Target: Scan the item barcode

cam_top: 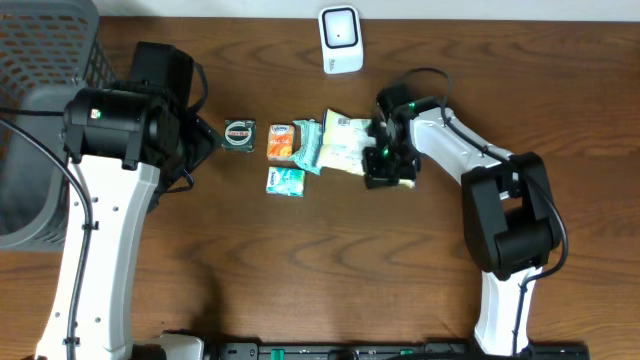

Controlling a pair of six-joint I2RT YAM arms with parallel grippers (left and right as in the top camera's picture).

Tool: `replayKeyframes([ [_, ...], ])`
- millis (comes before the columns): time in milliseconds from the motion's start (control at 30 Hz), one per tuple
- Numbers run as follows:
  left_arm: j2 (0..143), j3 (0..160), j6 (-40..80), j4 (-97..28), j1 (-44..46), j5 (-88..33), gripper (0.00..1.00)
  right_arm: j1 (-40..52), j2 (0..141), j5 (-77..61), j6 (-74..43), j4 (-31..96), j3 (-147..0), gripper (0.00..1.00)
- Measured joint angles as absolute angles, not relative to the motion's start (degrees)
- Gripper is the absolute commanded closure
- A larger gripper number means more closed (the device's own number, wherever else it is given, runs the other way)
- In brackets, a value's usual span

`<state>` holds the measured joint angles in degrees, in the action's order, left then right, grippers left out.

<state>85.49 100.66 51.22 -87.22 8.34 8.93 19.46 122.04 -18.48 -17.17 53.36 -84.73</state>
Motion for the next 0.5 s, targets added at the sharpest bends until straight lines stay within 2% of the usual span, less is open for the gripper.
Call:
replayKeyframes([
  [100,85.5,100.7,51.2,-87.2,8.3,8.9,0.02,17.1,121.2,-12.8,-20.3,53.3,-84.7,0.85],
  [300,85.5,100.7,51.2,-87.2,8.3,8.9,0.02,8.9,120.7,-6.8,-22.4,52.9,-87.5,0.82],
  [367,85.5,100.7,51.2,-87.2,8.3,8.9,0.02,6.1,120.7,-10.4,-20.9,52.9,-90.8,0.71],
  [500,85.5,100.7,51.2,-87.2,8.3,8.9,0.02,5.3,119.8,-23.6,-15.6,51.8,-93.1,0.72],
])
